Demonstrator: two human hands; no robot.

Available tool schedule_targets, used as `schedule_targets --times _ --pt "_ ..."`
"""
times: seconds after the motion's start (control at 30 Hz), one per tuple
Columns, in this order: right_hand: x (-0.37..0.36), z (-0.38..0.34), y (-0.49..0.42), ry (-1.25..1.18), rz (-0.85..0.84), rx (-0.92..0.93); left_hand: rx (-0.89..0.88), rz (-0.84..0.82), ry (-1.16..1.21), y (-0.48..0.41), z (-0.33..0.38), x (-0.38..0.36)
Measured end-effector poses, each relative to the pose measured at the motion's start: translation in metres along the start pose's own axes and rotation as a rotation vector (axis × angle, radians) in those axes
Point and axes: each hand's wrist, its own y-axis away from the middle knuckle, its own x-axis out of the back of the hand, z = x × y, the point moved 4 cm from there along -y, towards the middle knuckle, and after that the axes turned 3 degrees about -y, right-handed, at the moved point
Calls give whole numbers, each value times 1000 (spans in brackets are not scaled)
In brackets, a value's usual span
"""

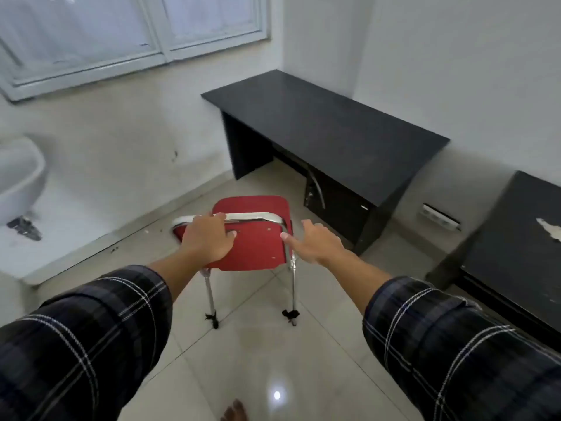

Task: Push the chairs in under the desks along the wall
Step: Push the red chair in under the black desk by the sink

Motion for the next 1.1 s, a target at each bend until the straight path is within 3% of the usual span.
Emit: schedule_targets --times 0.23,0.37,0.6,0.7,0.8,1.0,1.1 --pt "-29 -69 -46 -64 -4 11 256 -85 194 -20 -96 -19" --pt "-46 -84 -73 -137 61 -72 406 -118 398 -40 -120 -37" --pt "-65 -73 -103 -491 198 -413 828 -249 1169 -48 -120 -75" --pt "-64 -73 -109 -614 213 -560 1025 -223 1482 -57 -112 -79" --pt "-65 -69 -118 -807 248 -712 1143 -238 1673 -71 -108 -80" --pt "-75 -67 -126 -1419 464 -1114 1300 -312 2110 -87 -103 -91" --pt "-78 -74 -136 -1611 406 -1211 1346 -299 2272 -96 -101 -98"
